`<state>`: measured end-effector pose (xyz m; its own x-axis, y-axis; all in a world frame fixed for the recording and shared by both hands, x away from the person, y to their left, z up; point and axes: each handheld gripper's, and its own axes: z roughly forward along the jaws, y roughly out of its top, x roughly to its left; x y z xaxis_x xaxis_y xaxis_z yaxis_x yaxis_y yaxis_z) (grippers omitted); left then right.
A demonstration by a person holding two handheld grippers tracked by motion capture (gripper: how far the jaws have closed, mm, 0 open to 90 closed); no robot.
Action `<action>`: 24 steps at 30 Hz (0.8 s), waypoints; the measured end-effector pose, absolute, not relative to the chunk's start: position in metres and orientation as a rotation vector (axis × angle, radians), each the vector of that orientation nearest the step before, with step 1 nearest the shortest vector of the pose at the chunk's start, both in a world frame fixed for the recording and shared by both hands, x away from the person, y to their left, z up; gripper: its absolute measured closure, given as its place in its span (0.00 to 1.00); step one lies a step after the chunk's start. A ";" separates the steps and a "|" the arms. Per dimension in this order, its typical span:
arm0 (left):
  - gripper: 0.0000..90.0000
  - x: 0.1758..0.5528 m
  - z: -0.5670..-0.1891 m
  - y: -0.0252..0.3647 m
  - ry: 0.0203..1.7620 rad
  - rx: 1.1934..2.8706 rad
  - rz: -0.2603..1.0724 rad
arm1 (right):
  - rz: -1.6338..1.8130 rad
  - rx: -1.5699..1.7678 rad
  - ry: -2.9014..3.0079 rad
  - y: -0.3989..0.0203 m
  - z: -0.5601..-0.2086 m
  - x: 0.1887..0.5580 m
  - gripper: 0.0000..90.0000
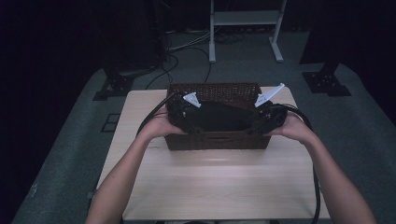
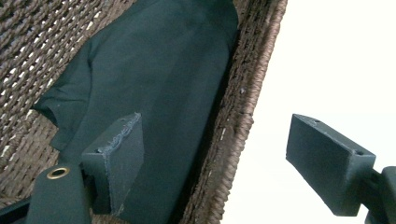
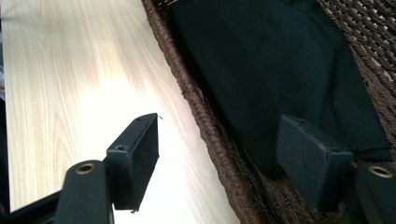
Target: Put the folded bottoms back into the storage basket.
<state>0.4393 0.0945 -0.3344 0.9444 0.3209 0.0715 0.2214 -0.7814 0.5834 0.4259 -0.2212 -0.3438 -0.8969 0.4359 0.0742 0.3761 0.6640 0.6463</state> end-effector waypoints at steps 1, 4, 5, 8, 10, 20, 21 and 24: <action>0.21 0.438 -0.335 0.095 0.385 2.494 0.222 | 1.051 0.680 2.786 -0.221 -0.344 0.425 0.32; 0.20 0.435 -0.337 0.096 0.387 2.495 0.228 | 1.047 0.669 2.791 -0.220 -0.345 0.424 0.32; 0.20 0.434 -0.337 0.096 0.383 2.494 0.223 | 1.045 0.671 2.791 -0.220 -0.345 0.424 0.32; 0.20 0.431 -0.338 0.098 0.382 2.488 0.224 | 1.043 0.655 2.797 -0.219 -0.346 0.422 0.32; 0.20 0.429 -0.339 0.099 0.381 2.485 0.226 | 1.038 0.658 2.797 -0.218 -0.346 0.420 0.32; 0.19 0.414 -0.338 0.098 0.346 2.487 0.248 | 1.049 0.606 2.800 -0.214 -0.345 0.410 0.32; 0.19 0.413 -0.338 0.097 0.342 2.487 0.248 | 1.045 0.609 2.801 -0.213 -0.345 0.409 0.31; 0.19 0.409 -0.339 0.097 0.334 2.482 0.264 | 1.046 0.590 2.803 -0.212 -0.346 0.406 0.31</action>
